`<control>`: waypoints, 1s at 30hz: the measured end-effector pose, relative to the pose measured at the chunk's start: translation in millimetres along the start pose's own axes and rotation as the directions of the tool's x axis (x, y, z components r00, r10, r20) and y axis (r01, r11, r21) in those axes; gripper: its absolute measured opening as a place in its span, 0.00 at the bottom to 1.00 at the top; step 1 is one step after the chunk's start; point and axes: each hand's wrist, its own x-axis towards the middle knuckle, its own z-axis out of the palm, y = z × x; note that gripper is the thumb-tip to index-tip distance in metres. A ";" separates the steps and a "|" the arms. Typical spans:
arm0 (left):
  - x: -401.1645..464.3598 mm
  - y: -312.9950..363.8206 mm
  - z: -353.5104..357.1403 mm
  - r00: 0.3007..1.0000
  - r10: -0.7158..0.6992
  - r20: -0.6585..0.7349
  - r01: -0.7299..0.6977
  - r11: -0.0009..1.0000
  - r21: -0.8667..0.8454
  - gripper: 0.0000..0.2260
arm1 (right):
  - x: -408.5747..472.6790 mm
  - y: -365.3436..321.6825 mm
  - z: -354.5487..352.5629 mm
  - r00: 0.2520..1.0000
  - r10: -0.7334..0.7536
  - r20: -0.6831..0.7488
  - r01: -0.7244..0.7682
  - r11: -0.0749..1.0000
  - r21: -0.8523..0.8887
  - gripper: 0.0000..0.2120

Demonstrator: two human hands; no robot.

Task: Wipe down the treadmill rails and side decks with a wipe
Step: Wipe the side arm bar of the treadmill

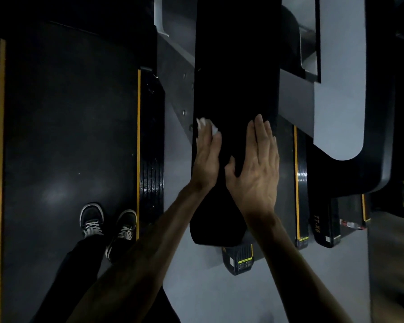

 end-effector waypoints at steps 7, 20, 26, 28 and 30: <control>73.8 -45.3 -33.1 0.974 -0.161 0.158 0.184 0.972 -0.147 0.39 | 1.8 0.4 0.1 1.000 0.001 0.003 -0.001 1.000 -0.008 0.36; -20.8 -5.3 -0.3 1.000 0.030 -0.002 -0.029 0.998 0.047 0.34 | 0.3 -0.3 0.0 1.000 0.009 -0.005 -0.009 1.000 -0.011 0.35; 35.9 9.8 -10.5 0.999 0.040 0.015 -0.041 0.998 0.056 0.38 | 0.0 -0.2 0.9 1.000 0.006 0.006 -0.006 0.999 -0.033 0.35; 46.9 0.0 -19.3 0.998 -0.057 0.014 0.057 0.998 0.026 0.41 | 0.1 0.9 1.0 1.000 0.005 0.011 -0.004 0.999 -0.036 0.35; 52.5 -19.4 -25.4 0.992 -0.124 0.021 0.124 0.992 -0.008 0.41 | 0.5 0.8 1.0 1.000 0.004 0.009 -0.004 0.999 -0.039 0.35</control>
